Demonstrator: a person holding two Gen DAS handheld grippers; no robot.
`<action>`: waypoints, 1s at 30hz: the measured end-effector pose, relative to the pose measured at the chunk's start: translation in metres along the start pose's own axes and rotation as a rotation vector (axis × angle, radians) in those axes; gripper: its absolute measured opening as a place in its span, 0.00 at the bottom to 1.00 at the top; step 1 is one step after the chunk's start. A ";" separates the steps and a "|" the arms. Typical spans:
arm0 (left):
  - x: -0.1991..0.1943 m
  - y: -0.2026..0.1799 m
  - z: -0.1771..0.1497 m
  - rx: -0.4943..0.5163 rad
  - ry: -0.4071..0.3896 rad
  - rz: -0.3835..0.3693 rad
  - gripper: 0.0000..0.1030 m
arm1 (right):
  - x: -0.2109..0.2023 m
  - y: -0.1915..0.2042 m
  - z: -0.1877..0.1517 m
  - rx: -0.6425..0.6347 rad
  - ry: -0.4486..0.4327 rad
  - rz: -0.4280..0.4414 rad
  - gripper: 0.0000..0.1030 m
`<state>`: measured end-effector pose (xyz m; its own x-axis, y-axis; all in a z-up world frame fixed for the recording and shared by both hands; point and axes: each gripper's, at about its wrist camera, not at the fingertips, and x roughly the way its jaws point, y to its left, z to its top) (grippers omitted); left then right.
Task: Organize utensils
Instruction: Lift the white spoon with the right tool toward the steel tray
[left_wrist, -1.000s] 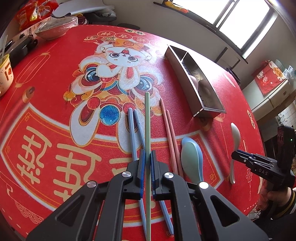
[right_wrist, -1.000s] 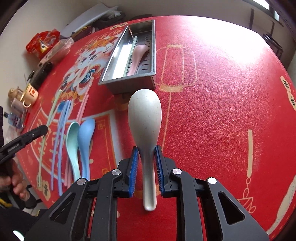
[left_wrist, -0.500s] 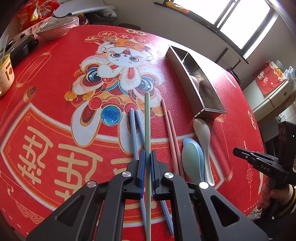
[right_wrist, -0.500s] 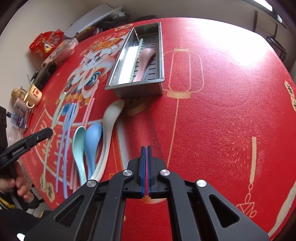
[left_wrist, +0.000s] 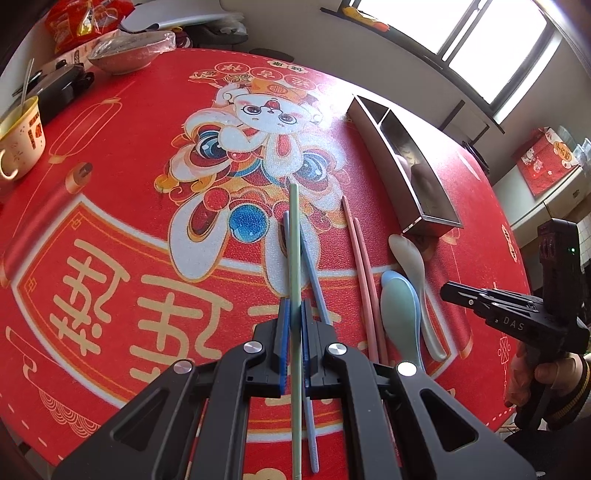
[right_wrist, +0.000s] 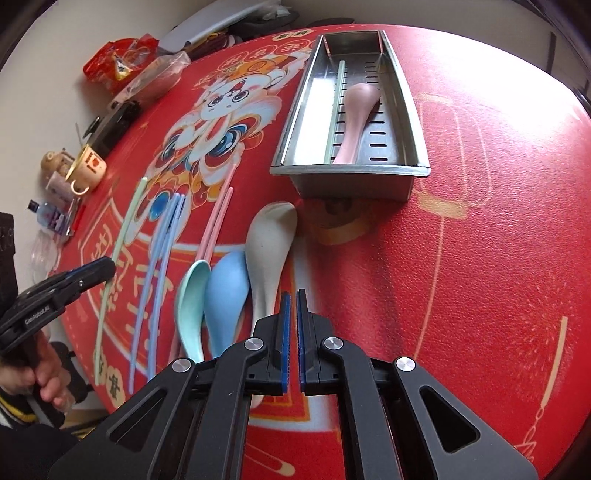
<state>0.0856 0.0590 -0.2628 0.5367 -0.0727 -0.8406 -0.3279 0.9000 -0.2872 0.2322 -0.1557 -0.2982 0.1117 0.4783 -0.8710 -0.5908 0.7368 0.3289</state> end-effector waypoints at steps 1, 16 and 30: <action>-0.001 0.002 -0.001 -0.002 -0.002 0.003 0.06 | 0.002 0.000 0.002 0.007 0.000 0.010 0.03; -0.011 0.022 -0.006 -0.042 -0.018 0.033 0.06 | 0.012 0.009 0.014 -0.009 -0.028 0.033 0.27; -0.010 0.021 -0.006 -0.043 -0.020 0.033 0.06 | 0.014 0.018 0.009 -0.032 -0.021 0.088 0.05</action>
<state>0.0686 0.0762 -0.2627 0.5402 -0.0344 -0.8408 -0.3784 0.8825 -0.2792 0.2300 -0.1314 -0.3010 0.0745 0.5508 -0.8313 -0.6239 0.6760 0.3920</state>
